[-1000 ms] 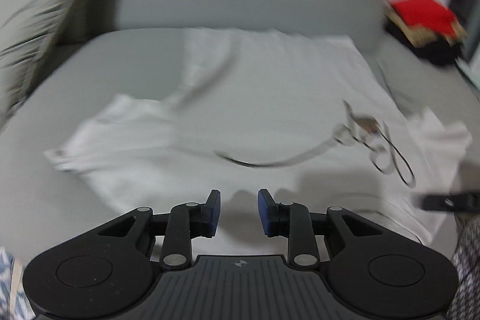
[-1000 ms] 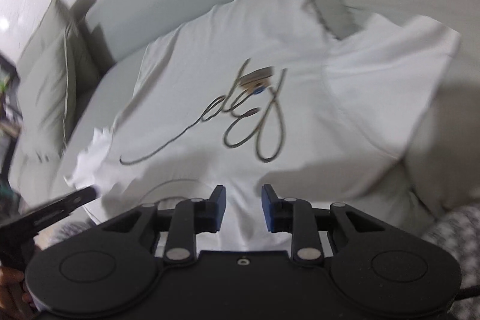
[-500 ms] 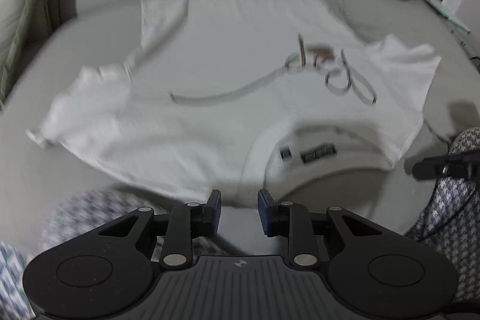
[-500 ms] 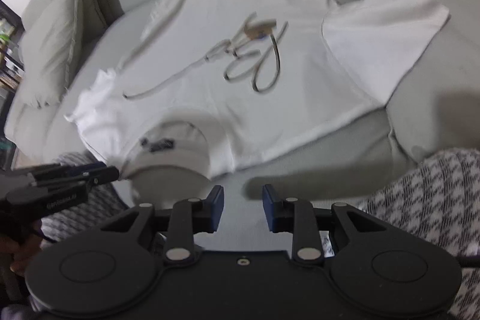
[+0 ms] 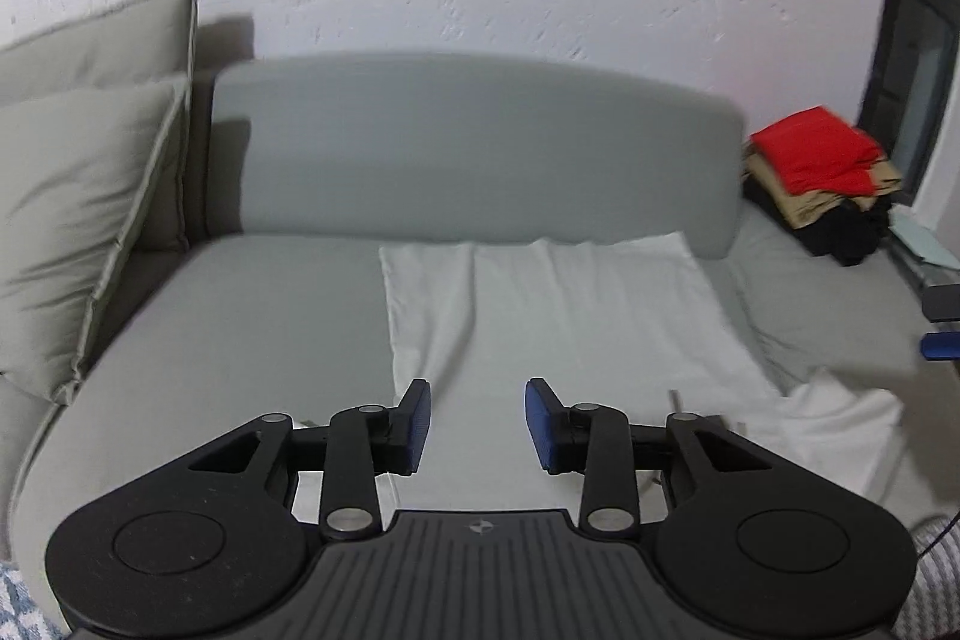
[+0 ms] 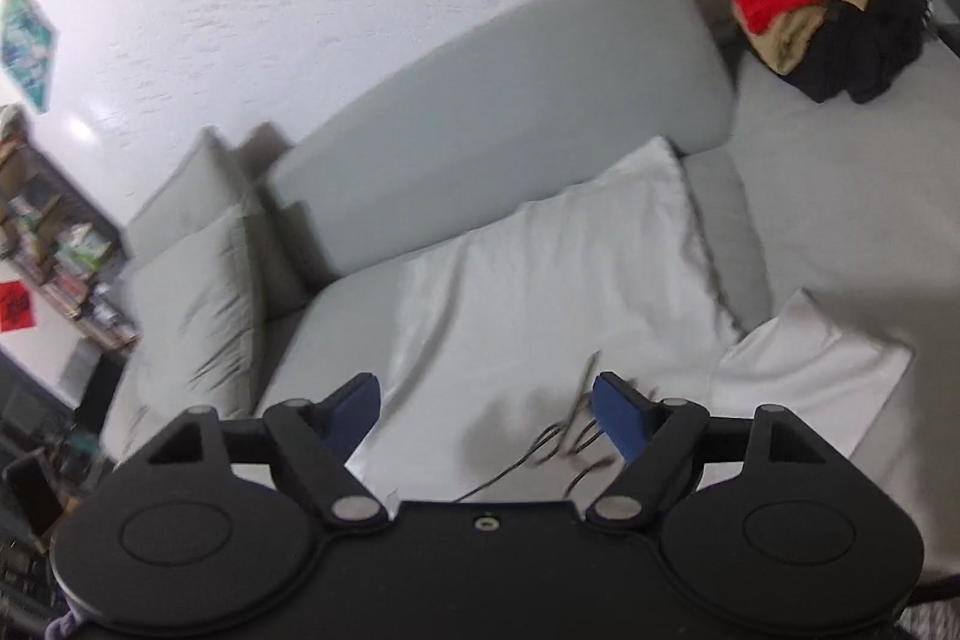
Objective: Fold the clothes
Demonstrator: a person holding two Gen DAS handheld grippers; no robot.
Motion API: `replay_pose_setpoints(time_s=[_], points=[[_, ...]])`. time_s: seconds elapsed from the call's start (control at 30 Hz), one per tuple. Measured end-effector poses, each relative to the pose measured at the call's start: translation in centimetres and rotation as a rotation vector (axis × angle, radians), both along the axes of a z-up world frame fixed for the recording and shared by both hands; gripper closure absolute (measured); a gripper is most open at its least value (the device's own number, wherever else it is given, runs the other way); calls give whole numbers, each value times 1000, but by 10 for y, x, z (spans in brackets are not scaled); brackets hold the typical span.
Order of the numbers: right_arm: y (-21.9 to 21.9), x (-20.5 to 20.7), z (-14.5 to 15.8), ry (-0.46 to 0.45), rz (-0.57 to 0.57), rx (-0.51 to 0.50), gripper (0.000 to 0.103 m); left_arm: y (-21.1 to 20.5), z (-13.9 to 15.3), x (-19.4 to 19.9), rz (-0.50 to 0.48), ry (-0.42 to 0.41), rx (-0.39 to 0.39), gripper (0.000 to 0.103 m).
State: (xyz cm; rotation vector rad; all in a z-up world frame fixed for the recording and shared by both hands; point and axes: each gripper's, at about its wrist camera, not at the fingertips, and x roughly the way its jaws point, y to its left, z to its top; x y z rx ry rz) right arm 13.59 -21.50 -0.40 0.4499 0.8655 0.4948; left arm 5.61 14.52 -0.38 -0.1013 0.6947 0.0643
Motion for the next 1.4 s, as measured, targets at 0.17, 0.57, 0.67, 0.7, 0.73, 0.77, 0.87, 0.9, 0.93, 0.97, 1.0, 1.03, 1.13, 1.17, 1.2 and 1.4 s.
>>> replay_pose_setpoints(time_s=[0.17, 0.57, 0.67, 0.7, 0.73, 0.77, 0.87, 0.9, 0.93, 0.97, 1.0, 1.03, 1.13, 1.17, 1.2, 1.4], points=[[0, 75, -68, 114, -91, 19, 41, 41, -55, 75, 74, 112, -69, 69], [-20, 206, -185, 212, -338, 12, 57, 111, -128, 196, 194, 203, -250, 61], [-20, 223, -199, 210, -356, -4, 60, 114, -139, 212, 196, 217, -259, 64], [-18, 226, -201, 206, -349, -3, 61, 114, -142, 217, 192, 226, -251, 64], [-17, 229, -203, 201, -342, -1, 62, 113, -144, 221, 187, 233, -238, 64], [-15, 231, -205, 193, -336, -4, 62, 111, -146, 224, 179, 238, -224, 65], [-11, 235, -205, 157, -317, -14, 69, 105, -148, 232, 144, 243, -198, 78], [-9, 236, -205, 144, -310, -17, 73, 102, -148, 235, 123, 244, -195, 86], [-7, 238, -206, 142, -298, -22, 76, 99, -149, 238, 100, 245, -190, 87], [-5, 239, -206, 133, -289, -34, 77, 95, -149, 239, 82, 246, -165, 93], [-2, 239, -206, 124, -280, -46, 80, 91, -148, 241, 66, 247, -134, 100], [2, 240, -206, 113, -262, -61, 85, 87, -147, 242, 63, 248, -83, 101], [10, 243, -205, 80, -267, -123, 99, 79, -144, 244, 88, 220, 92, 102], [13, 243, -205, 69, -279, -146, 99, 78, -144, 245, 101, 216, 131, 101], [15, 244, -206, 58, -292, -169, 100, 78, -145, 245, 112, 216, 159, 101], [16, 242, -208, 80, -342, -193, 94, 71, -151, 251, 136, 278, 253, 83]])
